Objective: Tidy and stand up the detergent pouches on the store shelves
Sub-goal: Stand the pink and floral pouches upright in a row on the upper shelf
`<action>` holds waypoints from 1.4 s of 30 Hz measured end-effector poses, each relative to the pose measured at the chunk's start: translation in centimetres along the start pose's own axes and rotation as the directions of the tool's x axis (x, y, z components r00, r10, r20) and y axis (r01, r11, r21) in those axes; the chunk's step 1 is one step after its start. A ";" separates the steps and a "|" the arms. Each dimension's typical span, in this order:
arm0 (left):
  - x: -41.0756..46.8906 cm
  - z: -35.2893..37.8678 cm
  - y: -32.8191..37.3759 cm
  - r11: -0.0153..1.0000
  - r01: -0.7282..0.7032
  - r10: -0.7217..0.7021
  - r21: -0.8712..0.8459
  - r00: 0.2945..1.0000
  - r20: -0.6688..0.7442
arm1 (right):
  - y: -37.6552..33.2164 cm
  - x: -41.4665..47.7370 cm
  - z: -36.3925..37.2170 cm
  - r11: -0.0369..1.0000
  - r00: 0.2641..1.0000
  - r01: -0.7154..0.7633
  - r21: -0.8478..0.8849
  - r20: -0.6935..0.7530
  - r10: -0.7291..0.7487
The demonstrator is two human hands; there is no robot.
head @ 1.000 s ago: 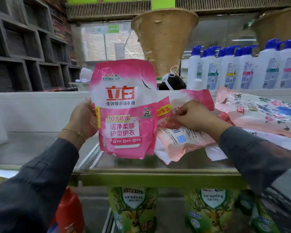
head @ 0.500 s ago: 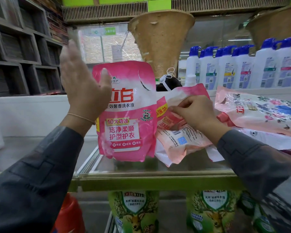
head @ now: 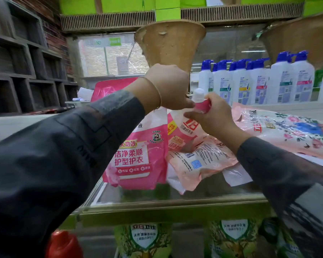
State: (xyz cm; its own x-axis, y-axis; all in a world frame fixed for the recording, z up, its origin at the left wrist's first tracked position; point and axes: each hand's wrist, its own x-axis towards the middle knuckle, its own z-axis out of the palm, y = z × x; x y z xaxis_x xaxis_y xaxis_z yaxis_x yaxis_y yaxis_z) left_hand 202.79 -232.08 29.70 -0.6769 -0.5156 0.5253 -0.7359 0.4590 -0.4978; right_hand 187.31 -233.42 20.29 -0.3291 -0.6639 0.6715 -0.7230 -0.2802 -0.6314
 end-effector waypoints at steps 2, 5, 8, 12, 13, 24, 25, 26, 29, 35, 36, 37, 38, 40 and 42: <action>0.8 -0.3 -0.3 1.000 0.017 -0.017 -0.017 0.999 0.037 | -1.4 1.0 0.6 0.995 0.997 0.077 -0.065 -0.026 -0.078; 1.5 -0.7 -2.2 0.988 0.141 -0.140 -0.057 0.990 0.031 | -3.8 2.3 1.6 0.984 0.988 0.147 -0.099 -0.037 -0.151; 1.5 -1.0 -4.7 0.930 0.275 -0.237 -0.245 0.956 0.174 | -6.4 3.1 3.2 0.973 0.975 0.213 -0.087 -0.045 -0.217; 1.4 -1.4 -7.1 0.914 0.360 -0.307 -0.186 0.915 0.263 | -9.6 4.5 5.0 0.947 0.953 0.295 -0.127 -0.037 -0.301; 1.4 -1.3 -7.9 0.910 0.381 -0.322 -0.164 0.898 0.301 | -10.0 5.1 5.4 0.953 0.958 0.280 -0.113 -0.025 -0.285; 1.0 2.0 -14.1 0.909 0.346 -0.231 -0.231 0.882 0.412 | -7.0 7.1 5.6 0.995 0.989 0.092 0.050 -0.123 -0.085; 1.0 2.2 -14.2 0.922 0.319 -0.210 -0.222 0.889 0.406 | -5.6 6.9 5.5 0.995 0.994 -0.037 0.095 -0.099 0.047; 1.1 2.5 -14.2 0.925 0.302 -0.192 -0.231 0.895 0.403 | -4.3 6.7 5.8 0.969 0.984 -0.172 0.179 -0.009 0.177; 1.7 3.4 -14.9 0.939 0.247 -0.147 -0.239 0.917 0.371 | -0.8 6.0 6.5 0.866 0.925 -0.363 0.344 0.249 0.288; 2.4 5.9 -16.3 0.929 0.228 -0.144 -0.290 0.949 0.282 | 0.5 5.6 6.6 0.839 0.877 -0.461 0.290 0.292 0.381; 2.4 6.3 -16.6 0.920 0.237 -0.154 -0.311 0.951 0.269 | 0.5 5.1 6.8 0.825 0.838 -0.507 0.250 0.368 0.404; 2.4 6.5 -16.7 0.913 0.244 -0.161 -0.326 0.952 0.259 | 0.4 4.4 7.0 0.809 0.789 -0.551 0.206 0.445 0.423; 2.4 6.8 -16.8 0.908 0.249 -0.167 -0.338 0.953 0.252 | 0.2 3.8 7.3 0.795 0.753 -0.577 0.189 0.500 0.428; 2.7 7.0 -16.8 0.912 0.247 -0.165 -0.326 0.951 0.260 | 0.1 3.2 7.9 0.801 0.757 -0.564 0.200 0.513 0.405; 2.9 7.0 -17.0 0.917 0.259 -0.171 -0.305 0.943 0.286 | 0.1 3.1 8.5 0.845 0.813 -0.496 0.202 0.450 0.369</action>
State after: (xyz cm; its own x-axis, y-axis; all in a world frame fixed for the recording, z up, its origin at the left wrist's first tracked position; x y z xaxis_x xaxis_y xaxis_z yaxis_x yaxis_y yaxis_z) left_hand 213.44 -246.45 34.88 -0.5079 -0.7715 0.3832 -0.8544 0.5078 -0.1100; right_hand 191.43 -241.38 19.00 -0.2613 -0.9553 0.1382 -0.3251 -0.0477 -0.9445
